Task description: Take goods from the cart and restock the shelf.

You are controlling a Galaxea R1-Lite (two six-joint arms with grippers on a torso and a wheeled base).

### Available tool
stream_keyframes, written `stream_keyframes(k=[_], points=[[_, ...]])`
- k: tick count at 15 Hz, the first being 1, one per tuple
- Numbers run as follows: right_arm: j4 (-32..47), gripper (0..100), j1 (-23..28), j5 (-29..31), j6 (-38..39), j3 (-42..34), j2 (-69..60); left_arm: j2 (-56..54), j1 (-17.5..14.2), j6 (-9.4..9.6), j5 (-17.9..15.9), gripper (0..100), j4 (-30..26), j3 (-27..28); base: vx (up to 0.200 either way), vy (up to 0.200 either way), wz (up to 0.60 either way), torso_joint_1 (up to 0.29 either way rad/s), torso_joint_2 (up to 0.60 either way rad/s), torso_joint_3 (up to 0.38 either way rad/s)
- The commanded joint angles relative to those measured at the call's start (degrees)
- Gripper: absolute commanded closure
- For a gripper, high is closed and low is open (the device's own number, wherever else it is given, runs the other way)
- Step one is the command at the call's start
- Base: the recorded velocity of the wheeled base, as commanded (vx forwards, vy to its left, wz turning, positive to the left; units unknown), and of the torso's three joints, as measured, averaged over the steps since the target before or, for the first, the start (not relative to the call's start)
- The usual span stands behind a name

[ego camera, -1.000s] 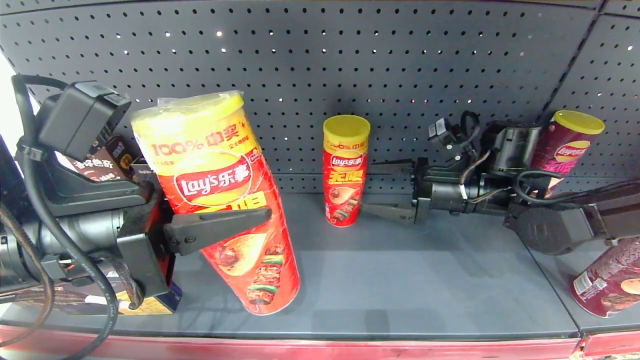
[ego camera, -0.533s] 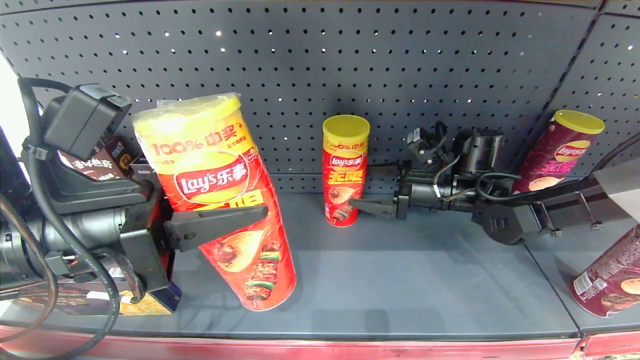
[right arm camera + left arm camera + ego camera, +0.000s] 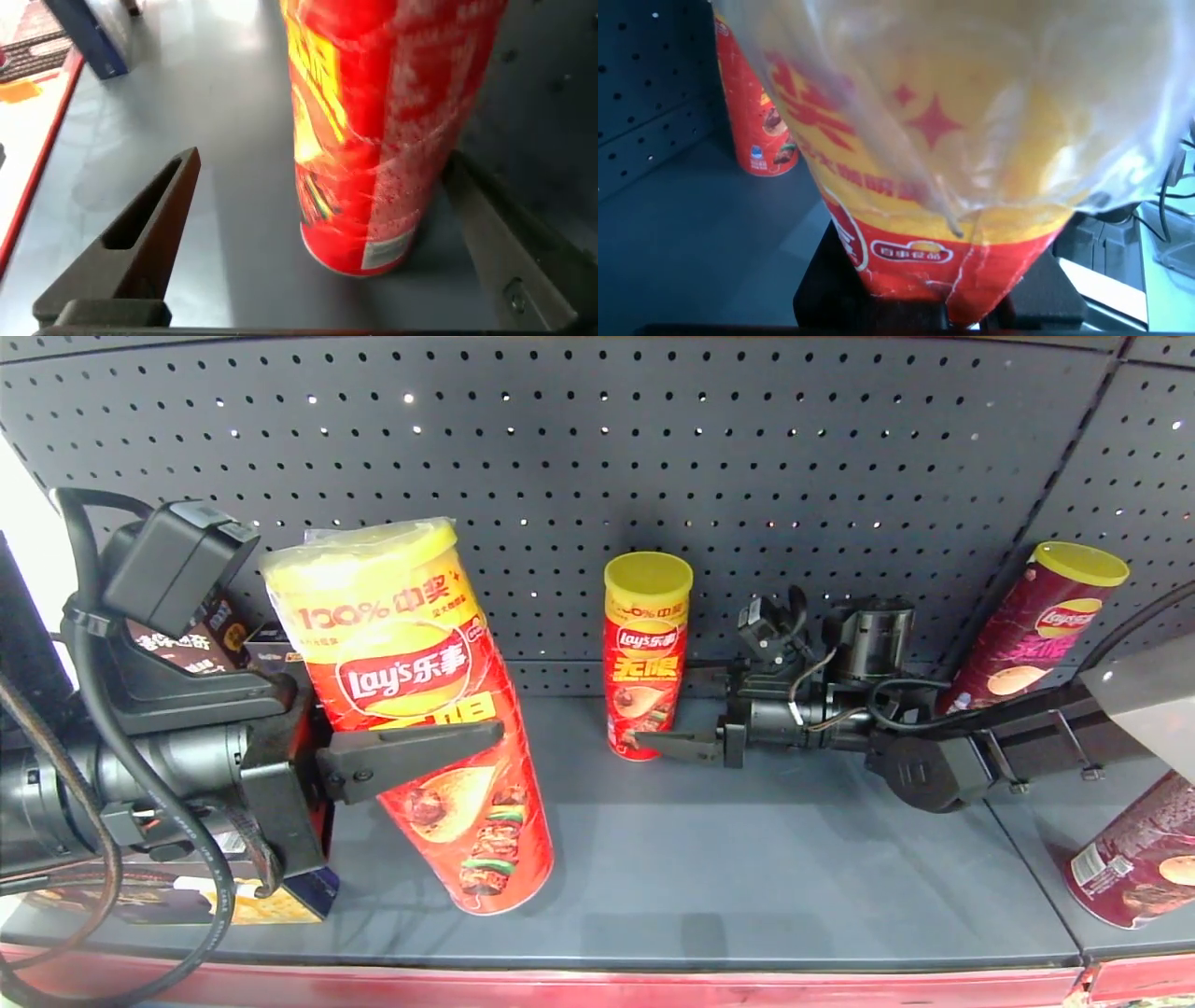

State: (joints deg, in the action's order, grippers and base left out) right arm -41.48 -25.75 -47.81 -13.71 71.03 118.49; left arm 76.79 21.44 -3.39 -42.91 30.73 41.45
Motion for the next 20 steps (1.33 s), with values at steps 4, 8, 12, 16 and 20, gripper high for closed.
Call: stream_keyframes(k=[4, 8, 12, 16, 20], points=[[-0.1, 0, -0.3, 0.3, -0.2, -5.0, -4.8, 0.0, 0.0, -0.04, 0.0, 100, 0.0, -0.1, 0.000, 0.000, 0.00, 0.000, 0.00, 0.000], [0.0, 0, -0.3, 5.9, 0.3, -1.1, -1.5, 0.1, 0.1, -0.04, 0.0, 100, 0.0, -0.1, 0.000, 0.000, 0.00, 0.000, 0.00, 0.000], [0.1, 0, -1.2, 6.2, 0.4, 2.1, 1.2, 0.2, 0.0, -0.04, 0.0, 100, 0.0, -0.1, 0.000, 0.000, 0.00, 0.000, 0.00, 0.000], [0.1, 0, -2.8, 8.5, 1.9, 5.3, 3.8, 0.8, 0.0, 0.05, 0.0, 100, 0.1, -0.1, 0.000, 0.000, 0.00, 0.000, 0.00, 0.000], [-1.3, 100, -4.0, 9.7, 4.0, 6.2, 4.8, 0.7, 0.0, 0.05, 0.0, 100, 0.1, -0.1, 0.000, 0.000, 0.00, 0.000, 0.00, 0.000]])
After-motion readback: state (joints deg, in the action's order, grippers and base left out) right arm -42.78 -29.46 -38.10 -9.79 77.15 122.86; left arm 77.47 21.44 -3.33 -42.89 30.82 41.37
